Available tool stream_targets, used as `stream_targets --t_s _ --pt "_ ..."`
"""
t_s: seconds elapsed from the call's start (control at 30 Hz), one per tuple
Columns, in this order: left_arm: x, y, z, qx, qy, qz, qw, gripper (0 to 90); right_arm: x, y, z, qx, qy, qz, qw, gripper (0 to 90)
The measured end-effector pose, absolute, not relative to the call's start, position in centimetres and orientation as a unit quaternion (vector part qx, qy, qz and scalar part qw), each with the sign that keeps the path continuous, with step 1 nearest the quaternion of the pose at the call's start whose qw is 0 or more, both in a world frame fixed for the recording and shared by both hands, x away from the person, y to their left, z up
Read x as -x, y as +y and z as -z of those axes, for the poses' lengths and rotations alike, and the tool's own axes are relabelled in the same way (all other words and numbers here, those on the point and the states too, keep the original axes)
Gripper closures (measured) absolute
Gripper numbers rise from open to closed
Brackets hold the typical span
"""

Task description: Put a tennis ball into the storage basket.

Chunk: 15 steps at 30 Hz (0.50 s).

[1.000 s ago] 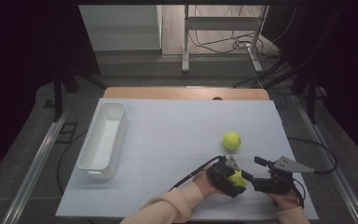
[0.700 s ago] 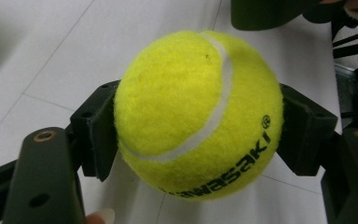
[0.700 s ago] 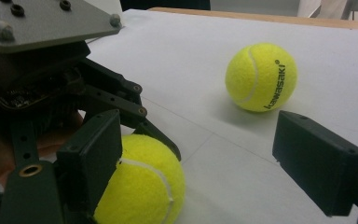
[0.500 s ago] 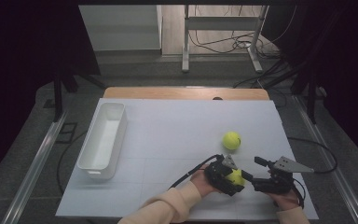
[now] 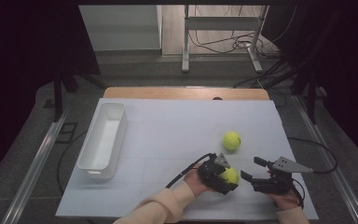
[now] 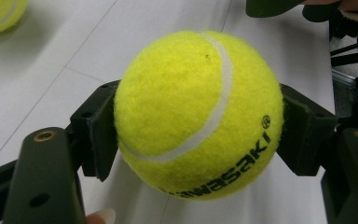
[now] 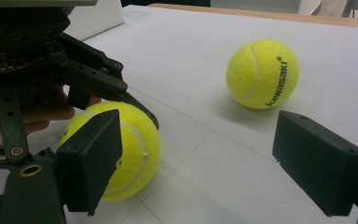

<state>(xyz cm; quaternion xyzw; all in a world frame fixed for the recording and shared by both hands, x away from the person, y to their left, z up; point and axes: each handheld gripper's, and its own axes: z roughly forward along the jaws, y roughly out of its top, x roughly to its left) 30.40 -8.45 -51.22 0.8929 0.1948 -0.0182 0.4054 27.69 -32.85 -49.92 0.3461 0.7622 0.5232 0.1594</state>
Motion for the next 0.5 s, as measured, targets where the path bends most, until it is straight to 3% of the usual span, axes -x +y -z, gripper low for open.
stream_targets --t_s 0.5 --pt "-30.0 -7.0 50.7 -0.888 0.199 0.012 0.415 26.0 -27.7 -32.6 50.1 -0.343 0.769 -0.517 0.157 16.1"
